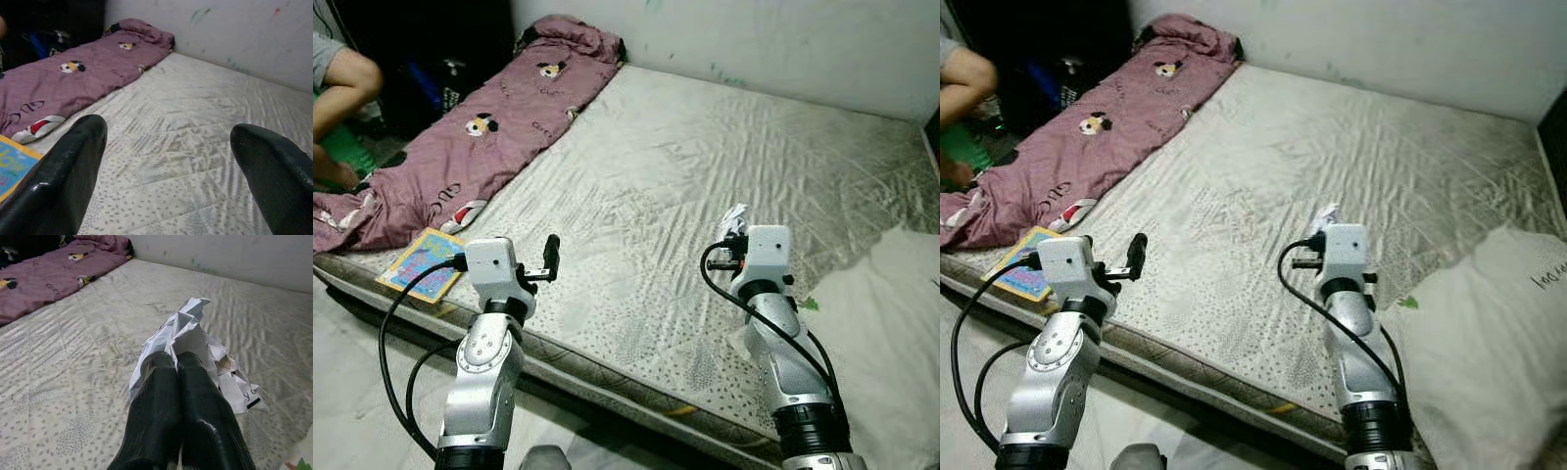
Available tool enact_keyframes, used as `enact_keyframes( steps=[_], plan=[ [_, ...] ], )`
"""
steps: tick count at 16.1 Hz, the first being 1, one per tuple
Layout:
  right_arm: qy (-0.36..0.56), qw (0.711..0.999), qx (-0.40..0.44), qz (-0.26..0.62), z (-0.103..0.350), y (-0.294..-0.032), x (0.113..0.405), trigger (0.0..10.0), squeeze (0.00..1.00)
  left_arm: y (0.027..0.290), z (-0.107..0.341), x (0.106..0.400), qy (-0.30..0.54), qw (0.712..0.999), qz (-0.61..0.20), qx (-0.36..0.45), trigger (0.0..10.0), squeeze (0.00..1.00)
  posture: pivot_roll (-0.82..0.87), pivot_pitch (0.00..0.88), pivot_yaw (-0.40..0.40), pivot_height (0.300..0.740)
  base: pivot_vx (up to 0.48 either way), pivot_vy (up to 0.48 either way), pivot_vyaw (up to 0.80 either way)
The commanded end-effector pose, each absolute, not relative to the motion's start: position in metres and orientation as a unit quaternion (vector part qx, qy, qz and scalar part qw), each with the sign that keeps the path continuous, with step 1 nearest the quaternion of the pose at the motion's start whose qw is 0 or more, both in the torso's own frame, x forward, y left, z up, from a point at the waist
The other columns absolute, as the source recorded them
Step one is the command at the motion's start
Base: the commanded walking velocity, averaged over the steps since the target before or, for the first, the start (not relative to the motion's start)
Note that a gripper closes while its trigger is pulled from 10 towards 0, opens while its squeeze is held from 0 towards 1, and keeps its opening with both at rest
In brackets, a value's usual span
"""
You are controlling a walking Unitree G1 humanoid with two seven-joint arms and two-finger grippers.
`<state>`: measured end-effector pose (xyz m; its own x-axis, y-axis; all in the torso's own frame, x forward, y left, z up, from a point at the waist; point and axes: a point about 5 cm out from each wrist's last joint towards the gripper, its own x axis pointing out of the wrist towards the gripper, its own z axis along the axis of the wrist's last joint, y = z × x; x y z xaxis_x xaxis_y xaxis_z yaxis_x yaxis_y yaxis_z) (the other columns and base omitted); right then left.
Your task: Clean up the room
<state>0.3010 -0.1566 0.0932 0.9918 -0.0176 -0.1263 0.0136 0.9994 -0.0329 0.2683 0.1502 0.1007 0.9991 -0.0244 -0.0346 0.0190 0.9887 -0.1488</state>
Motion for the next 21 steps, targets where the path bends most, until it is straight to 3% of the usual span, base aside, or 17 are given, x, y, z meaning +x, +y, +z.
enact_keyframes(
  steps=[1,6,12,21],
  plan=[
    [0.061,0.998,-0.012,-0.003,0.0961,-0.1535,0.3016,10.0,0.00,0.1525,0.1000,0.2689,0.022,0.997,-0.009,-0.072,10.0,0.00,0.09,0.000,-0.010,0.740,0.000,0.424,-0.80],
    [0.065,0.998,-0.010,0.001,0.0946,-0.1534,0.3013,10.0,0.00,0.1522,0.0993,0.2685,0.023,0.997,-0.007,-0.078,10.0,0.00,0.09,0.000,-0.012,0.740,0.000,0.472,-0.69],
    [0.068,0.998,-0.008,0.004,0.0935,-0.1524,0.3016,10.0,0.00,0.1521,0.1000,0.2695,0.021,0.997,-0.011,-0.076,10.0,0.00,0.09,0.000,-0.010,0.740,0.000,0.480,0.00],
    [0.078,0.997,-0.003,0.008,0.0906,-0.1517,0.3011,10.0,0.00,0.1504,0.1009,0.2691,0.018,0.996,-0.030,-0.083,10.0,0.00,0.09,0.000,-0.012,0.740,0.000,0.040,-0.09]
  ],
)
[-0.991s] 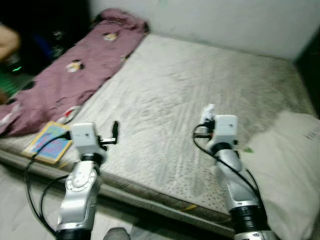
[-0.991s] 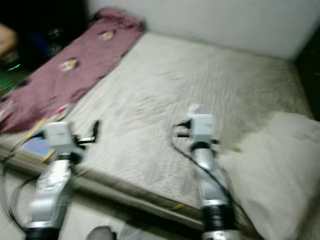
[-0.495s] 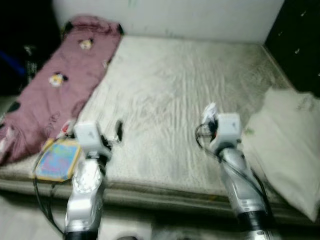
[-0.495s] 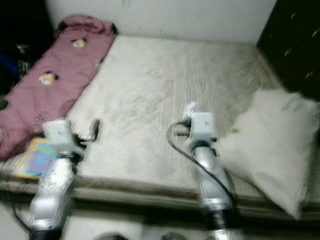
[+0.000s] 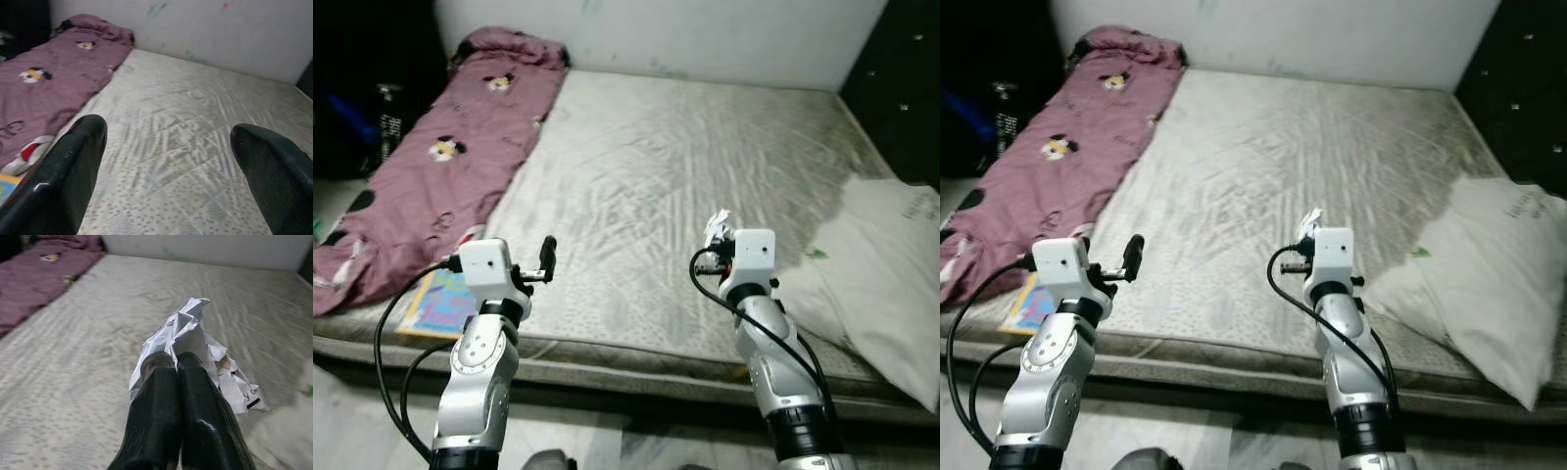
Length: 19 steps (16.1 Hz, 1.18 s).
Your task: Clean up the room
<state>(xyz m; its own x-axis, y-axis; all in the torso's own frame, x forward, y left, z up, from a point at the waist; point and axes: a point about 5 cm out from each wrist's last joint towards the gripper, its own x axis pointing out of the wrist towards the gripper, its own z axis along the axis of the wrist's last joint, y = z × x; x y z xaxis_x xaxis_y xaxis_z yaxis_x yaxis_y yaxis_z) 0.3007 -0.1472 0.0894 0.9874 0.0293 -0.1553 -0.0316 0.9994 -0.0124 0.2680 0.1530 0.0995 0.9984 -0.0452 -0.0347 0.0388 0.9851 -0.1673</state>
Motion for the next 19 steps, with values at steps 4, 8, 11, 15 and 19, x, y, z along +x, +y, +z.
enact_keyframes(
  steps=[4,8,11,15,19],
  plan=[
    [0.078,0.997,-0.006,0.012,0.0899,-0.1510,0.3009,10.0,0.00,0.1508,0.1004,0.2686,0.018,0.996,-0.029,-0.080,10.0,0.00,0.09,0.000,-0.014,0.740,0.000,0.480,-0.74],
    [0.079,0.997,-0.008,0.016,0.0895,-0.1502,0.3010,10.0,0.00,0.1508,0.1002,0.2686,0.018,0.996,-0.030,-0.079,10.0,0.00,0.10,0.000,-0.014,0.740,0.000,0.480,0.00],
    [0.081,0.997,-0.010,0.017,0.0887,-0.1494,0.3014,10.0,0.00,0.1508,0.1003,0.2689,0.017,0.996,-0.029,-0.078,10.0,0.00,0.10,0.000,-0.014,0.740,0.000,0.480,0.00],
    [0.080,0.997,-0.011,0.019,0.0884,-0.1487,0.3014,10.0,0.00,0.1504,0.1001,0.2689,0.017,0.996,-0.031,-0.080,10.0,0.00,0.10,0.000,-0.014,0.740,0.000,0.480,0.00],
    [0.083,0.996,-0.010,0.019,0.0874,-0.1488,0.3017,10.0,0.00,0.1496,0.1007,0.2690,0.016,0.996,-0.031,-0.084,10.0,0.00,0.10,0.000,-0.014,0.740,0.000,0.480,0.00]
  ],
)
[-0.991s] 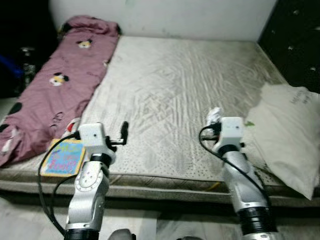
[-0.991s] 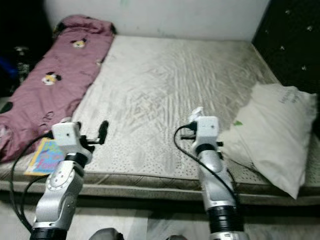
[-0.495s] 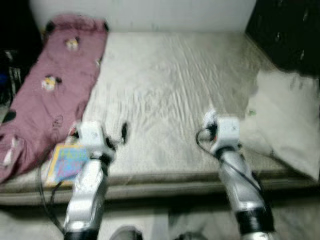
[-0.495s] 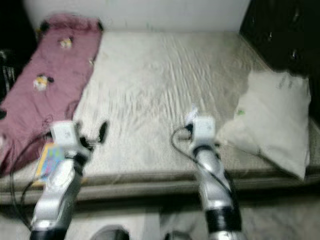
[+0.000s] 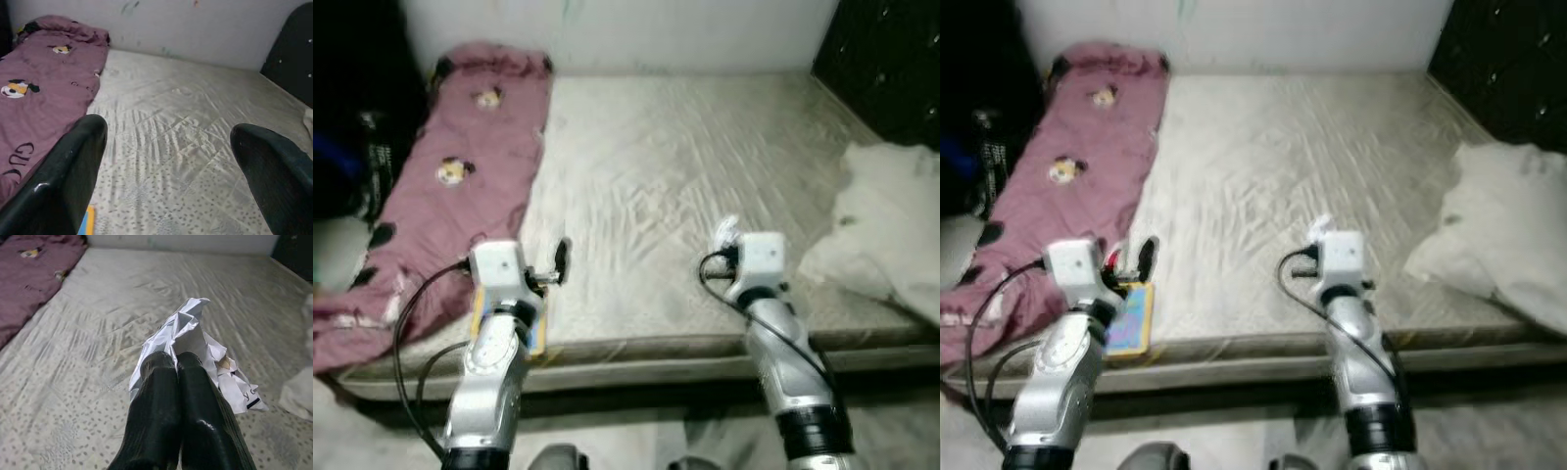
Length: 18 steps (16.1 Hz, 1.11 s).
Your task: Clean up the room
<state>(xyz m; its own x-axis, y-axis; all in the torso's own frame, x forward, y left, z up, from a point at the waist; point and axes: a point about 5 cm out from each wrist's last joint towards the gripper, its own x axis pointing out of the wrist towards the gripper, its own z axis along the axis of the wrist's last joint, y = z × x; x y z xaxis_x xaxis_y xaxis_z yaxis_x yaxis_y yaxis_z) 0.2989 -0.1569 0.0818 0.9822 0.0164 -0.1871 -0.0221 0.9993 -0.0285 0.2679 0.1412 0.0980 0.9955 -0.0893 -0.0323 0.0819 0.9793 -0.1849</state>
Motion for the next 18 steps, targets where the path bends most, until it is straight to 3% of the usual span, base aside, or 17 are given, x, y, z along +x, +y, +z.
enact_keyframes(
  steps=[1,18],
  plan=[
    [0.083,0.996,-0.010,0.019,0.0873,-0.1487,0.3020,10.0,0.00,0.1497,0.1008,0.2692,0.016,0.996,-0.031,-0.084,10.0,0.00,0.10,0.000,-0.014,0.740,0.000,0.480,0.00],
    [0.083,0.996,-0.011,0.027,0.0874,-0.1471,0.3048,10.0,0.00,0.1505,0.1012,0.2710,0.015,0.996,-0.023,-0.086,10.0,0.00,0.10,0.000,-0.017,0.740,0.000,0.480,0.00]
  ],
)
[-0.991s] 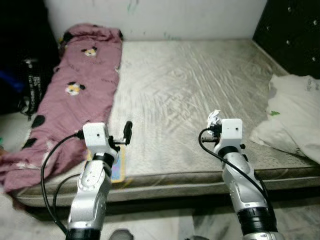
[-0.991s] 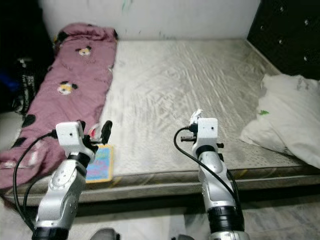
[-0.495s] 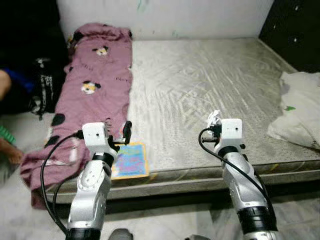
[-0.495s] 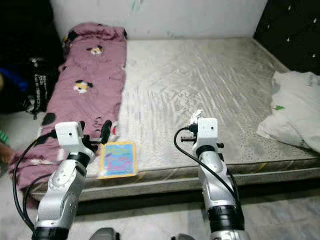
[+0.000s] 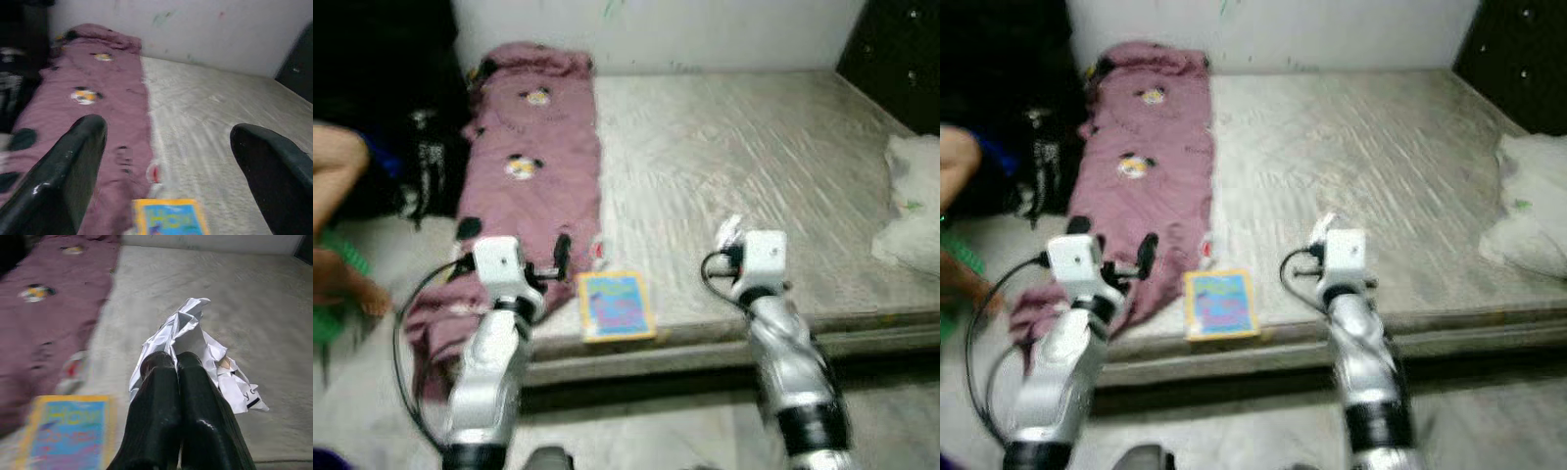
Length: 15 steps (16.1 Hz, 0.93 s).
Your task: Clean up the room
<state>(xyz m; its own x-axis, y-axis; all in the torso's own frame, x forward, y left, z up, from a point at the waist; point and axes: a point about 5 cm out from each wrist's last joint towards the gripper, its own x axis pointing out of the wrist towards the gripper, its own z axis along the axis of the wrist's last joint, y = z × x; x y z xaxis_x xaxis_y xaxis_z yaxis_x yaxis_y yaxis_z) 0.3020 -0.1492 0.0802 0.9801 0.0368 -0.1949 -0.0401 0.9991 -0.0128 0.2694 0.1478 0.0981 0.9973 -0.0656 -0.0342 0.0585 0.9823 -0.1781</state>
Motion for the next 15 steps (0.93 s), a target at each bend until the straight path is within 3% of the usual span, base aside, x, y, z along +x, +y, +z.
enact_keyframes(
  steps=[1,5,9,15],
  plan=[
    [0.082,0.996,-0.011,0.028,0.0874,-0.1468,0.3048,10.0,0.00,0.1506,0.1013,0.2710,0.015,0.996,-0.023,-0.086,10.0,0.00,0.10,0.000,-0.017,0.740,0.000,0.480,0.00],
    [0.080,0.996,-0.009,0.032,0.0879,-0.1467,0.3050,10.0,0.00,0.1502,0.1017,0.2710,0.012,0.996,-0.021,-0.088,10.0,0.00,0.09,0.000,-0.019,0.740,0.000,0.371,0.00],
    [0.074,0.996,-0.014,0.045,0.0894,-0.1436,0.3050,10.0,0.00,0.1502,0.1029,0.2708,0.008,0.996,-0.022,-0.082,10.0,0.00,0.09,0.000,-0.019,0.740,0.000,0.000,0.00],
    [0.068,0.996,-0.021,0.056,0.0901,-0.1410,0.3049,10.0,0.00,0.1486,0.1022,0.2713,0.009,0.997,-0.024,-0.078,10.0,0.00,0.10,0.000,-0.021,0.740,0.000,0.000,0.80]
  ],
)
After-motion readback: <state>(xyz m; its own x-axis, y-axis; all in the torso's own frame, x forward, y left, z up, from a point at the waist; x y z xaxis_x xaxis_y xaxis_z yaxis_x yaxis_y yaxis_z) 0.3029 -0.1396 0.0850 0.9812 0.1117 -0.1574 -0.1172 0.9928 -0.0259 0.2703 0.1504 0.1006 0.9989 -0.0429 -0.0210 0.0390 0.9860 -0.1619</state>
